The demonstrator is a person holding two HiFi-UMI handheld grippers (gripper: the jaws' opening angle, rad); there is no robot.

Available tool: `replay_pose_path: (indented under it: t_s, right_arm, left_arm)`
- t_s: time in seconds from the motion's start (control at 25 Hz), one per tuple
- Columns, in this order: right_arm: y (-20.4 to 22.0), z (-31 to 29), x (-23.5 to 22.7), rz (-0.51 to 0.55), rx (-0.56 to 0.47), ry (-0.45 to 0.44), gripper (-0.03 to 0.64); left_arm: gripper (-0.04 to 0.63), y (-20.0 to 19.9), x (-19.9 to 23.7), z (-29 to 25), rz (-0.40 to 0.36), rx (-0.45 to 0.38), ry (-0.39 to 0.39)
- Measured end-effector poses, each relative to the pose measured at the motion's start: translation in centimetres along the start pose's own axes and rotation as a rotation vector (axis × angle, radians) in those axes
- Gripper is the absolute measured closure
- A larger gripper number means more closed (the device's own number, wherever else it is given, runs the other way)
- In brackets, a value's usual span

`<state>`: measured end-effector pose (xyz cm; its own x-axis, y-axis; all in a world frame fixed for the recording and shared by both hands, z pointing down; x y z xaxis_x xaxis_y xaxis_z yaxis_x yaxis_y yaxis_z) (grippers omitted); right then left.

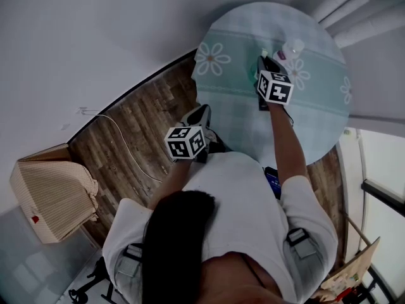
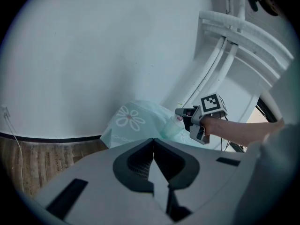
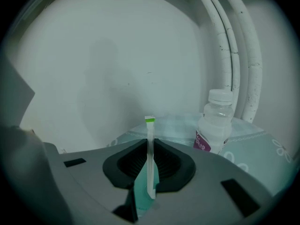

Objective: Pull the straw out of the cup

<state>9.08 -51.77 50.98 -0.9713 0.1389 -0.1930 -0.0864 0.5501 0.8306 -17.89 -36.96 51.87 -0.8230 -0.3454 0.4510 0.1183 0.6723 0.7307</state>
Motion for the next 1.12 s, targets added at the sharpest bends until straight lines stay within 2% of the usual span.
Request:
replay_pose_path:
  t_s: [0.76,0.96,1.12]
  right_arm:
    - [-3.8,5.5,1.0,-0.002,-0.200,-0.056,0.555]
    - [-4.6,8.1,1.2,-0.010,-0.270,-0.068,0.556]
    - [-4.8,9.9,1.6,0.010,-0.286,-0.081,0.555]
  left_arm:
    - [0.586,-0.4,-1.3,0.4,-0.067,-0.026,0.032]
    - [0.586,-0.4,-1.5,0.7,-0.069,-0.041,0.039]
    - [0.586,-0.3,-1.7,0.9,-0.070,-0.042,0.048]
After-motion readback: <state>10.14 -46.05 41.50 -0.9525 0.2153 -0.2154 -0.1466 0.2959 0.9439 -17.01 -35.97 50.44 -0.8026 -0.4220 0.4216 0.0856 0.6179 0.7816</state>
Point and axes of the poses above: the fingertips, and each gripper's own axes: z backward along the fingers, x to its left, y out of its underside, the point moved 9 cm from there along z, backward along the fingers, and after that the axes turned 4 degrees about -z, right-handed, at the moved point
